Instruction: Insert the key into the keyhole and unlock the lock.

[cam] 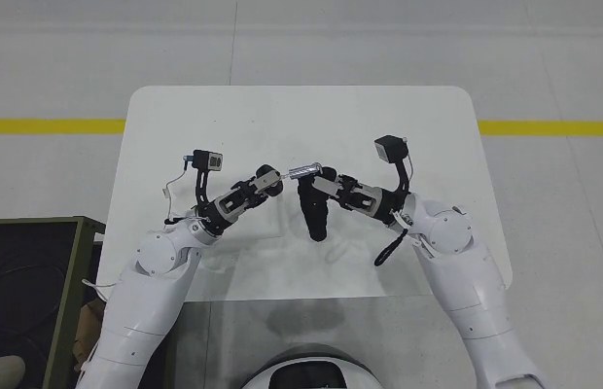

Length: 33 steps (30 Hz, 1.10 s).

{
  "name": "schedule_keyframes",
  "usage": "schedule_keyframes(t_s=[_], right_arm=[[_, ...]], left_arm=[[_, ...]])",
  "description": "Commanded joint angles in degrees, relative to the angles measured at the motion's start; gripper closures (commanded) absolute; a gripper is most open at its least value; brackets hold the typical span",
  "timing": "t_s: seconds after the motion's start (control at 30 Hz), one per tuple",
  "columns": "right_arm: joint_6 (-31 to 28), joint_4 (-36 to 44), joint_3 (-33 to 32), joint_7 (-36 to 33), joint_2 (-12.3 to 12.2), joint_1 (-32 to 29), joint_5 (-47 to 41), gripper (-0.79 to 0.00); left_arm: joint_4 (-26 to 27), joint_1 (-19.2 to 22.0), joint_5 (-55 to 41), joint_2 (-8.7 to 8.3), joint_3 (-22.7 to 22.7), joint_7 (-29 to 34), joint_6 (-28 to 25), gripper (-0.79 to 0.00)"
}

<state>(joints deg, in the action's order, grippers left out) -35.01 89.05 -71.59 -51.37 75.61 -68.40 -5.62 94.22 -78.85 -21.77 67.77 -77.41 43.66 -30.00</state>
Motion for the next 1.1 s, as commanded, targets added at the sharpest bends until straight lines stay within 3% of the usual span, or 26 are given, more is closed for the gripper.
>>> schedule_keyframes(t_s=[0.0, 0.6, 1.07], right_arm=[[0.15, 0.33, -0.08, -0.40, -0.15, -0.16, 0.23, 0.000], [2.82, 1.57, -0.24, -1.91, -1.14, -0.94, -1.59, 0.000], [5.33, 5.72, -0.82, 0.95, -1.64, -4.52, -0.32, 0.000]], left_arm=[[0.09, -0.11, 0.04, 0.04, -0.09, 0.18, -0.01, 0.000], [0.23, 0.05, -1.42, 0.15, -1.06, 5.64, 0.23, 0.000], [-2.72, 3.61, 12.79, 0.56, -0.66, 2.00, -10.67, 0.000]])
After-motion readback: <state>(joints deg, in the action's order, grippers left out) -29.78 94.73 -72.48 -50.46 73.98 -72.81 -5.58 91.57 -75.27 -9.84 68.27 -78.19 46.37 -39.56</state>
